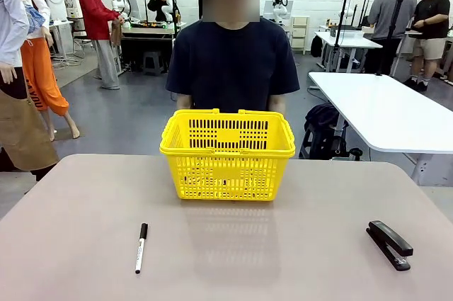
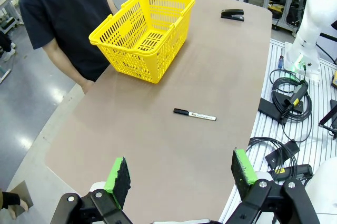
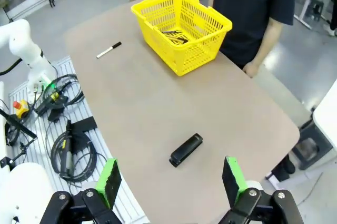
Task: Place the items the person wants into the basket.
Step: Pick up the item the person points to and place it in the Market Basket.
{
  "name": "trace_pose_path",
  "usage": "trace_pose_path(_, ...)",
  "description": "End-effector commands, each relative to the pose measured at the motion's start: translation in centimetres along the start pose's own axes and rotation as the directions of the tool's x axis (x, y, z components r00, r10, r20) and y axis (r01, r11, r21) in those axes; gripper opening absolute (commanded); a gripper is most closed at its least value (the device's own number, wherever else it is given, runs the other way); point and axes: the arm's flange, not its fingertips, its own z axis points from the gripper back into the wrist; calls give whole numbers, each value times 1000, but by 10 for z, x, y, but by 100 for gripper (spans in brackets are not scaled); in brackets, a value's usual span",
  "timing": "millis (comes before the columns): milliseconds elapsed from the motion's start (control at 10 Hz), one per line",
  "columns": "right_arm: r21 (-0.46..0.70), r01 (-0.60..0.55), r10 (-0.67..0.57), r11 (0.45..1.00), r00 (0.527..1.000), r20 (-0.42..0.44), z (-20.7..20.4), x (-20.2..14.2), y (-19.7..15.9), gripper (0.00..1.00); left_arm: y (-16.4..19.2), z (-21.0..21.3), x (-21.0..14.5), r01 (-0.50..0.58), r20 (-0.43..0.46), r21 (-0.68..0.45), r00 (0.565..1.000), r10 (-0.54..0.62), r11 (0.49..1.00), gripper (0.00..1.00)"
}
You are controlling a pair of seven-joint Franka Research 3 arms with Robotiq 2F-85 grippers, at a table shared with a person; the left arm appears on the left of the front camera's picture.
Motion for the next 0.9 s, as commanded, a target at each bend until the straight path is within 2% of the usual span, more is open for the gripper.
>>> trace_pose_path(0,11,4,-4,1000,1000,8,-1,-3,-4,100,1,1,-1,17,18,-10,1000,-16,1000,100)
trace_pose_path(800,11,4,-4,1000,1000,8,-1,-3,-4,100,1,1,-1,17,18,-10,1000,-16,1000,100)
